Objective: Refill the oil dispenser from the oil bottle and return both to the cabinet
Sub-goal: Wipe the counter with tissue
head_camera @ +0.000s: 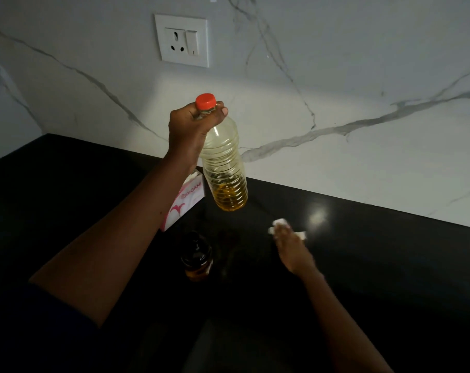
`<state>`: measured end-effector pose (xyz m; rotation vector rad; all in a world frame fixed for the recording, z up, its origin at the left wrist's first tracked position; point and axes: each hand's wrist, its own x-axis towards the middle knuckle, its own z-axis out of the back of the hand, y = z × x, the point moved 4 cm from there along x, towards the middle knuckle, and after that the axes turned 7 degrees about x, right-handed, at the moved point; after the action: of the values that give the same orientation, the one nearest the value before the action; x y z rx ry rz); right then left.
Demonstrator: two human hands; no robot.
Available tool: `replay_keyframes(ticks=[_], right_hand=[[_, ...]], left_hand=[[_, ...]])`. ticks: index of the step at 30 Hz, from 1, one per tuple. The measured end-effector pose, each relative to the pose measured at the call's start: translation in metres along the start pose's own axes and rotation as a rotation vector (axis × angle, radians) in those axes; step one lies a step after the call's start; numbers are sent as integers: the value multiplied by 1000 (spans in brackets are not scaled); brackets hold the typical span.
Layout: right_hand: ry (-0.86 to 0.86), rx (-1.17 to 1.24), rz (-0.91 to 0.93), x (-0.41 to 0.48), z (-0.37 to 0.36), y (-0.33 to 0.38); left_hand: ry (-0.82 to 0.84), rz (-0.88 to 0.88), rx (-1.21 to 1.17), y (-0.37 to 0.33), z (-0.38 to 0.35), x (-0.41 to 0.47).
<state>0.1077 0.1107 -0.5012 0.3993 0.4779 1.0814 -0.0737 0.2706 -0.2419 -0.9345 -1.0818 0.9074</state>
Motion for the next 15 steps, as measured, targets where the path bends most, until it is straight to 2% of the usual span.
replay_keyframes(ticks=[2, 4, 8, 12, 15], right_hand=[[-151, -77, -218, -12, 25, -63], [-231, -104, -422, -23, 45, -103], [-263, -38, -597, -12, 51, -103], [-198, -49, -519, 34, 40, -44], [-99, -71, -284, 75, 13, 25]], left_hand=[[-7, 13, 19, 4, -3, -1], [-18, 24, 31, 8, -5, -1], [-14, 46, 36, 15, -6, -1], [30, -16, 56, 15, 2, 1], [5, -25, 50, 16, 13, 6]])
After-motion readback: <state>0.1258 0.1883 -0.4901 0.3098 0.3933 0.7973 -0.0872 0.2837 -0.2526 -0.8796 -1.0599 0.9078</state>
